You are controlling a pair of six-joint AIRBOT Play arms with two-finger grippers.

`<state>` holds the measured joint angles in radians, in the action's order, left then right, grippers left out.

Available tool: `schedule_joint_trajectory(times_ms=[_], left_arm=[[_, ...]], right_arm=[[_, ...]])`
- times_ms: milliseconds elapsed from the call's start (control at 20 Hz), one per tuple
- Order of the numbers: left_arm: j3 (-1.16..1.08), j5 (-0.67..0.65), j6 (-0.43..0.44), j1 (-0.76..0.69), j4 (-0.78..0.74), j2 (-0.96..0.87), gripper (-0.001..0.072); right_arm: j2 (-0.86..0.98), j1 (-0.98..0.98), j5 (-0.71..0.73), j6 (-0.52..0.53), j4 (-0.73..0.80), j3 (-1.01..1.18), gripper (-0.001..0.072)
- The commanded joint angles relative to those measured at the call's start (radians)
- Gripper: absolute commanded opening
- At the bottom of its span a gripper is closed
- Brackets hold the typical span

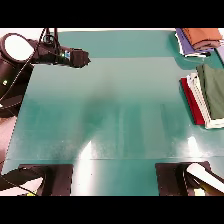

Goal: Fold the shirts.

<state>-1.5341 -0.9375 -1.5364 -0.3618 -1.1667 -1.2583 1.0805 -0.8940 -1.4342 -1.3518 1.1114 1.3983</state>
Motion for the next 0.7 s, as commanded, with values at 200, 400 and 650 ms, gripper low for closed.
schedule_joint_trajectory(times_ms=[200,400,650], left_arm=[[0.0,0.026,-0.001,0.0,0.0,-0.001,0.0027],[0.0,0.034,0.0,0.0,0.0,-0.001,0.0027],[0.0,0.036,0.0,0.0,0.0,-0.001,0.0027]], right_arm=[[-0.083,0.495,0.139,-0.01,-0.219,-0.074,0.0516],[-0.106,0.759,0.282,-0.009,-0.219,-0.148,0.0411],[-0.093,0.943,0.294,0.003,-0.218,-0.151,0.0018]])
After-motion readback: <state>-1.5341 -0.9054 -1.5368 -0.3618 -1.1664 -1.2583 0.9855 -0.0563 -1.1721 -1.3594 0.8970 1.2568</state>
